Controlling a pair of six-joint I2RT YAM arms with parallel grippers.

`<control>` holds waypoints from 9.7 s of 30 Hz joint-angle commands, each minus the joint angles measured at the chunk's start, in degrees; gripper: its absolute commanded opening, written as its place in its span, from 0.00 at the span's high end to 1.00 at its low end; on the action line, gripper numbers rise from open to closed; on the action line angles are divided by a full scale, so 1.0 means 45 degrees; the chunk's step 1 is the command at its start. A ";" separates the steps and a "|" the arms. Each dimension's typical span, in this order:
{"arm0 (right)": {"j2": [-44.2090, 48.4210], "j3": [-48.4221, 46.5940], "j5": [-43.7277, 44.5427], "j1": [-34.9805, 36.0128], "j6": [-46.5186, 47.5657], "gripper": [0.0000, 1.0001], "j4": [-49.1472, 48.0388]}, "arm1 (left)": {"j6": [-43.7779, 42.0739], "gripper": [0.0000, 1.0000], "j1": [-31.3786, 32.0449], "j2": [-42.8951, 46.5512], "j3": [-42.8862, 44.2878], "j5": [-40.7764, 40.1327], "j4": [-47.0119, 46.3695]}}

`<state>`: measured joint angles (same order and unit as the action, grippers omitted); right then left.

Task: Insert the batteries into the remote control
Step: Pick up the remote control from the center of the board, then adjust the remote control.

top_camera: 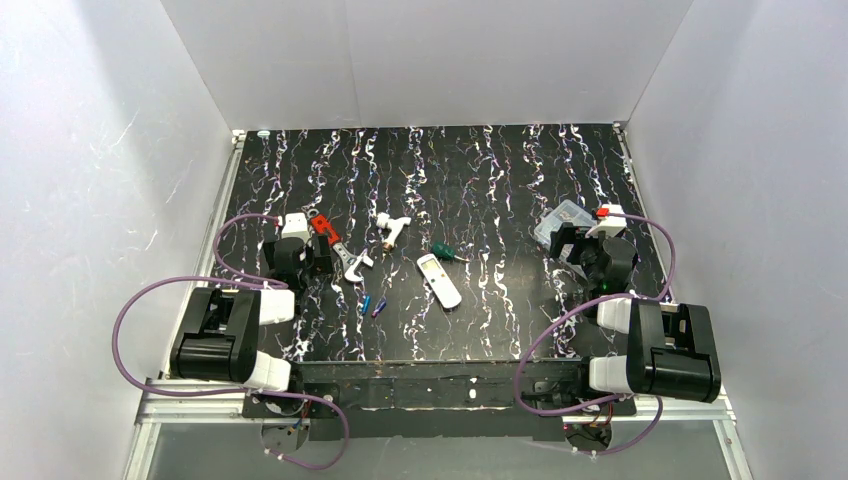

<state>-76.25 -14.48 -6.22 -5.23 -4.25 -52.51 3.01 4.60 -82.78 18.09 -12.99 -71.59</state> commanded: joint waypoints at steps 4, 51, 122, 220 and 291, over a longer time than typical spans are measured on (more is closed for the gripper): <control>0.0030 -0.0270 0.0063 -0.0060 0.0158 0.00 -0.0498 | -0.0441 0.01 -0.0034 -0.0513 -0.0504 0.0114 0.2543; 0.3043 -0.8197 -0.0193 0.0426 -0.4451 0.25 1.2389 | 0.4103 0.01 0.0052 0.5450 0.8715 -0.2065 2.1074; -0.3757 -0.7426 0.2073 1.2198 -0.4498 0.95 1.3322 | 0.3843 0.01 0.0306 0.6164 0.6858 0.3301 2.0671; -0.0923 -0.9782 0.9313 1.8407 0.2718 0.70 1.2001 | 1.7941 1.00 0.5682 0.3757 0.9108 0.3667 1.8557; 0.3250 -0.7944 0.0537 1.5250 -0.3446 0.14 1.2307 | 1.0585 1.00 0.5657 0.8558 0.3797 0.8813 0.9952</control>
<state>-60.53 -47.97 -4.67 62.92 -15.88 4.34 50.76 30.11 -45.65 33.36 28.75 -27.24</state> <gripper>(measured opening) 0.861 0.255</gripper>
